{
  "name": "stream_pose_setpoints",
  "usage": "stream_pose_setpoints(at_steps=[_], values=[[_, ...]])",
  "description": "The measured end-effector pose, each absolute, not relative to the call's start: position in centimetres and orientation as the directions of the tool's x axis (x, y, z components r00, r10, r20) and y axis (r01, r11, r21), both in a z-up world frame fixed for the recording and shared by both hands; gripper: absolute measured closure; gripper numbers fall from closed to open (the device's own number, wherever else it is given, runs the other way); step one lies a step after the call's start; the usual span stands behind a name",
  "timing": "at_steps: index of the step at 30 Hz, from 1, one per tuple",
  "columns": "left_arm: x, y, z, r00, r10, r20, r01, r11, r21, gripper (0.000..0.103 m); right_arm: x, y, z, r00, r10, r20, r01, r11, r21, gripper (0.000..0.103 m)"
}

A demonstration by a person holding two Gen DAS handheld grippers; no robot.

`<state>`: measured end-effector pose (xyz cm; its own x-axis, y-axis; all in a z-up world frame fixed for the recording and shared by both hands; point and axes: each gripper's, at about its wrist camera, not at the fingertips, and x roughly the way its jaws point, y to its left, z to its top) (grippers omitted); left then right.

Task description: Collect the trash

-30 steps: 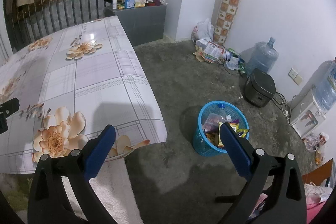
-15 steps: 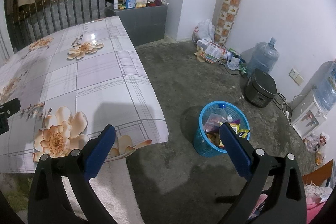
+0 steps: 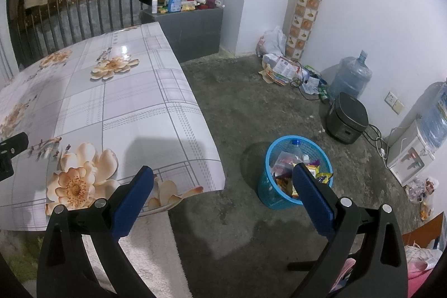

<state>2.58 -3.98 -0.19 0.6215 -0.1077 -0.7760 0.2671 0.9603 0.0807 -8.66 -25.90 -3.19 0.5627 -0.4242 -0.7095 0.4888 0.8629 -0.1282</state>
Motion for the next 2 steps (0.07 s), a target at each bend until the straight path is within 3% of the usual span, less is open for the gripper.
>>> stream_pose_setpoints(at_steps=[2], values=[[2.6, -3.97, -0.19, 0.622, -0.108, -0.776, 0.268, 0.96, 0.081, 0.009, -8.75, -25.94, -3.22, 0.562, -0.424, -0.71, 0.489, 0.863, -0.128, 0.007]])
